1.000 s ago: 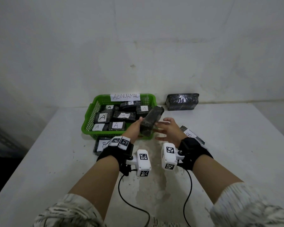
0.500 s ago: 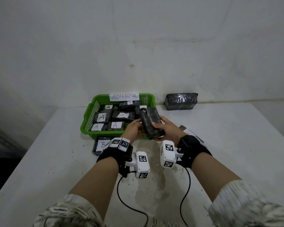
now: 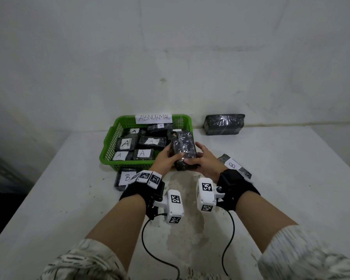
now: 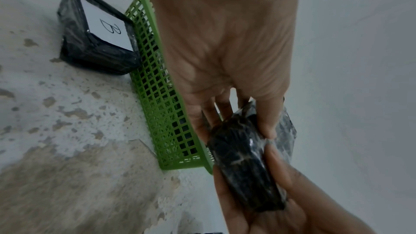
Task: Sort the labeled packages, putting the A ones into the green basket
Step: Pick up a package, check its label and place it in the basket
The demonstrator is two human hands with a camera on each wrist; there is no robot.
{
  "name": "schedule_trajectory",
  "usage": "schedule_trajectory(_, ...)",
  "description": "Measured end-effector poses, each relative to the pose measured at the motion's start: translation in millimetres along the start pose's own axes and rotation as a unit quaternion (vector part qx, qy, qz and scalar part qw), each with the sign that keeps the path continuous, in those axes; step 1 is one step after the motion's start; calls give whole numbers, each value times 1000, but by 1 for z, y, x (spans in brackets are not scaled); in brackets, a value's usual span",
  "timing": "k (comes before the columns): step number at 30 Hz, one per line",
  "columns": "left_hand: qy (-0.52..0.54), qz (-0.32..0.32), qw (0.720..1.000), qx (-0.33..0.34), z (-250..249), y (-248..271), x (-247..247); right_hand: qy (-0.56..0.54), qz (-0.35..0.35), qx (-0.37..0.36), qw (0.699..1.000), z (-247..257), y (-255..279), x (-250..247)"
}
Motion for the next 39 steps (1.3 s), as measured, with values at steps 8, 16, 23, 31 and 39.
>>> schedule_trajectory(8, 19, -18, 999, -21, -3, 2, -4, 9, -3, 28, 1000, 1, -3, -1)
schedule_trajectory(16, 20, -5, 997, -70, -1, 5, -7, 22, -20, 51, 998, -3, -5, 1)
schedule_trajectory(23, 2, -36, 998, -45, -4, 2, -5, 39, -6, 78, 996, 0, 2, 2)
schedule_trajectory(31, 13, -5, 998, -63, -1, 2, -3, 9, -19, 56, 998, 4, 2, 1)
schedule_trajectory(39, -9, -61, 997, -42, -1, -1, -5, 39, 0, 59, 998, 2, 4, 3)
Point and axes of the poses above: each hand's wrist, its own y-axis away from the middle knuckle, its own x-axis out of the palm, z = x × y, the point moved 1 cm from there along -y, towards the middle knuckle, and after that the axes turned 9 degrees about z, right-handed, at the moved point
